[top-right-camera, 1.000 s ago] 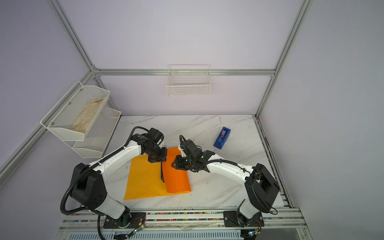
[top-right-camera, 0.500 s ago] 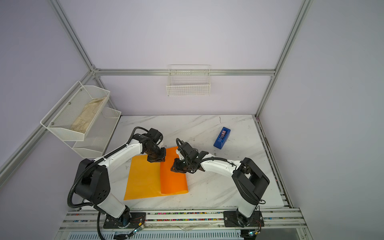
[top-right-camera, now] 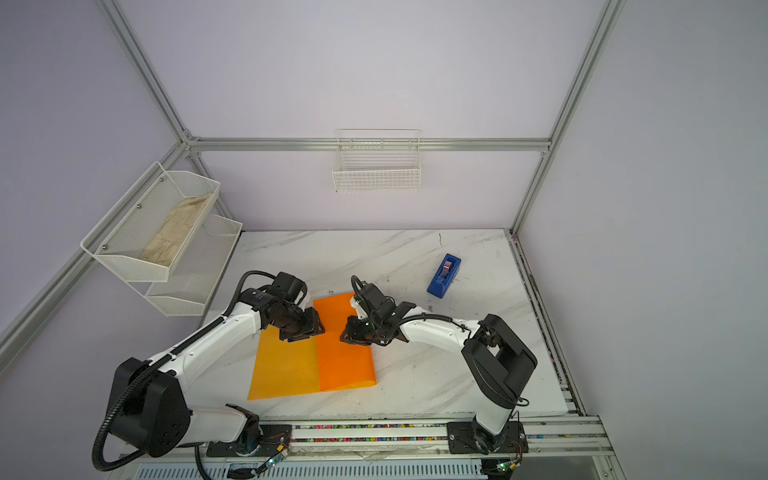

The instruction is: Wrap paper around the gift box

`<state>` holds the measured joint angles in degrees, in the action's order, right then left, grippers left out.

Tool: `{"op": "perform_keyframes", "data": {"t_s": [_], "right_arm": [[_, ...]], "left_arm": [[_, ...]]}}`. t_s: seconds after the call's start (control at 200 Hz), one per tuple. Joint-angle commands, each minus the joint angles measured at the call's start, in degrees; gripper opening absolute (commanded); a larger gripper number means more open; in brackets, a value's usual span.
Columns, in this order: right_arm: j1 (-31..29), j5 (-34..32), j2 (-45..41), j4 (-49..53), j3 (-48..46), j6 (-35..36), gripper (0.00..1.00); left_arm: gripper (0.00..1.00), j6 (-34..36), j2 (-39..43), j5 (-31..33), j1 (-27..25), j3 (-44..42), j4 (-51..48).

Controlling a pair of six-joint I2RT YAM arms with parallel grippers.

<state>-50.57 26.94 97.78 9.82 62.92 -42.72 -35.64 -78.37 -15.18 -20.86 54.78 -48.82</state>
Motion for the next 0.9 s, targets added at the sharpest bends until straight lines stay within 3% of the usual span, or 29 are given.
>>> {"op": "perform_keyframes", "data": {"t_s": [0.0, 0.345, 0.675, 0.895], "right_arm": [[-0.35, 0.04, 1.07, 1.38, -0.33, 0.65, 0.25], [-0.4, -0.91, -0.77, 2.8, -0.41, 0.69, 0.25], [0.82, -5.24, -5.15, 4.48, -0.32, -1.23, 0.25], [6.97, -7.74, -11.64, 5.42, -3.58, -1.76, 0.25]], "left_arm": [[0.51, -3.32, 0.32, -6.39, 0.29, -5.31, 7.49], [0.22, -6.37, 3.55, -9.88, 0.82, -11.8, 19.3], [0.09, -4.64, -4.49, -15.26, 0.78, -9.4, 26.71], [0.04, -1.09, -11.37, -18.15, 0.79, -3.27, 27.83]]}}
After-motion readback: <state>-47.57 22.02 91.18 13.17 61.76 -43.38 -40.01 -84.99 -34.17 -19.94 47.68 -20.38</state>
